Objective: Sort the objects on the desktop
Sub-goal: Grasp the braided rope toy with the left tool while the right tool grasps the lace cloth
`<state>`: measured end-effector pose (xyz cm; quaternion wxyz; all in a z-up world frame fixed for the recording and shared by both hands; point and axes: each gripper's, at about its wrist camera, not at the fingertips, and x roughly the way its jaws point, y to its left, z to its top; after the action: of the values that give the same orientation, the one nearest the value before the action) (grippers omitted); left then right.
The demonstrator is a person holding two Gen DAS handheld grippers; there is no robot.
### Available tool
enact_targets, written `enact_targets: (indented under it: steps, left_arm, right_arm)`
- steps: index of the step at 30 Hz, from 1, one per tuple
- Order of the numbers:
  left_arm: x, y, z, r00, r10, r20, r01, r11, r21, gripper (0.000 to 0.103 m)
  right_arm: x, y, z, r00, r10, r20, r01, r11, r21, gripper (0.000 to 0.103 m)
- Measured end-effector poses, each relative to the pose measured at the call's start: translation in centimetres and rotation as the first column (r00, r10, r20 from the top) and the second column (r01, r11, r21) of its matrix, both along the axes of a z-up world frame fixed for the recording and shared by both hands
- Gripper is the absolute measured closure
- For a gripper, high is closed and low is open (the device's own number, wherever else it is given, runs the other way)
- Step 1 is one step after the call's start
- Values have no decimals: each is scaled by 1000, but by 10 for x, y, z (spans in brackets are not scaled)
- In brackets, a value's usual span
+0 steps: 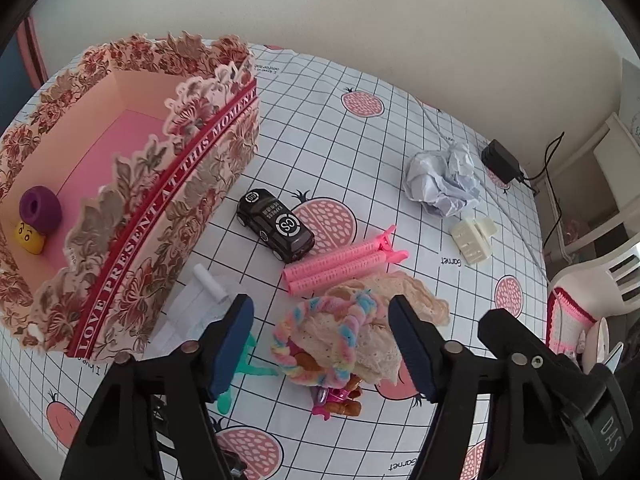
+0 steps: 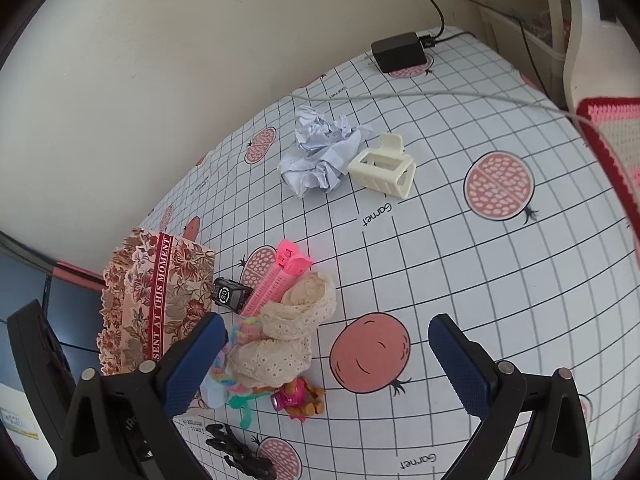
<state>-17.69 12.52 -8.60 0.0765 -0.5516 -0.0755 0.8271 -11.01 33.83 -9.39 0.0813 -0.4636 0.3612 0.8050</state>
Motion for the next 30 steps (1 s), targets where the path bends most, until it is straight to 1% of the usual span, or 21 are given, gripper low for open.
enact_targets:
  steps: [1, 3, 5, 7, 8, 10, 11, 12, 14, 16, 17, 19, 20, 23, 25, 27, 29, 30]
  left_arm:
    - [-1, 1, -2, 1000, -2, 5, 2, 1000, 1, 43]
    - [-3, 0, -7, 1000, 0, 22, 0, 1000, 8, 46]
    - [-4, 0, -9, 1000, 0, 28, -1, 1000, 7, 48]
    - [-5, 0, -12, 999, -3, 35, 3, 1000, 12, 56]
    - [-5, 1, -13, 999, -4, 37, 4, 1000, 12, 58]
    - [-6, 1, -16, 999, -7, 42, 7, 1000, 17, 66]
    - [-6, 0, -17, 999, -9, 47, 7, 1000, 28, 68]
    - [-7, 0, -18, 999, -10, 50, 8, 999, 37, 71]
    - [-7, -1, -19, 999, -11, 54, 8, 999, 42, 72]
    - [-8, -3, -19, 998, -12, 57, 9, 999, 48, 75]
    - [-9, -4, -20, 998, -11, 61, 7, 998, 57, 77]
    - [-10, -7, -19, 998, -5, 62, 1, 998, 69, 80]
    - [-10, -9, -19, 998, -3, 62, -2, 997, 74, 81]
    - [-11, -13, -16, 998, -2, 57, -3, 996, 91, 82]
    - [-12, -16, -14, 999, -1, 54, -4, 996, 94, 82]
    - [-12, -18, -13, 999, 2, 52, -7, 995, 99, 82]
    - [-12, -19, -13, 999, 3, 52, -9, 994, 106, 83]
    - [-12, -20, -13, 999, 3, 50, -8, 994, 109, 87]
  right_arm:
    - [-2, -1, -2, 1000, 0, 3, 0, 1000, -4, 0]
    - [-5, -3, -8, 1000, -6, 4, 6, 1000, -16, 0]
    - [-6, -4, -13, 1000, -11, 4, 12, 999, -32, 3]
    - [-9, -6, -18, 1000, -14, 1, 14, 998, -55, 10]
    - [-10, -6, -20, 1000, -15, -1, 15, 998, -66, 11]
    - [-12, -7, -25, 1000, -18, -3, 18, 996, -83, 17]
    - [-13, -8, -27, 1000, -23, -4, 23, 996, -91, 19]
    - [-13, -8, -30, 1000, -29, -4, 28, 995, -98, 23]
    - [-15, -9, -34, 999, -37, -3, 36, 993, -114, 28]
    - [-17, -10, -38, 999, -36, -7, 35, 991, -132, 37]
    - [-18, -11, -39, 999, -36, -8, 34, 989, -141, 40]
    - [-21, -14, -43, 1000, -26, -5, 25, 989, -148, 51]
    - [-22, -16, -45, 1000, -19, -4, 18, 989, -150, 53]
    - [-24, -20, -49, 1000, -14, -9, 12, 985, -171, 63]
    - [-26, -22, -47, 1000, -8, -21, 5, 987, -163, 76]
    - [-28, -25, -44, 999, 17, -37, -23, 985, -168, 84]
    - [-29, -27, -41, 998, 28, -50, -36, 987, -155, 87]
    - [-29, -28, -39, 998, 29, -54, -37, 988, -148, 87]
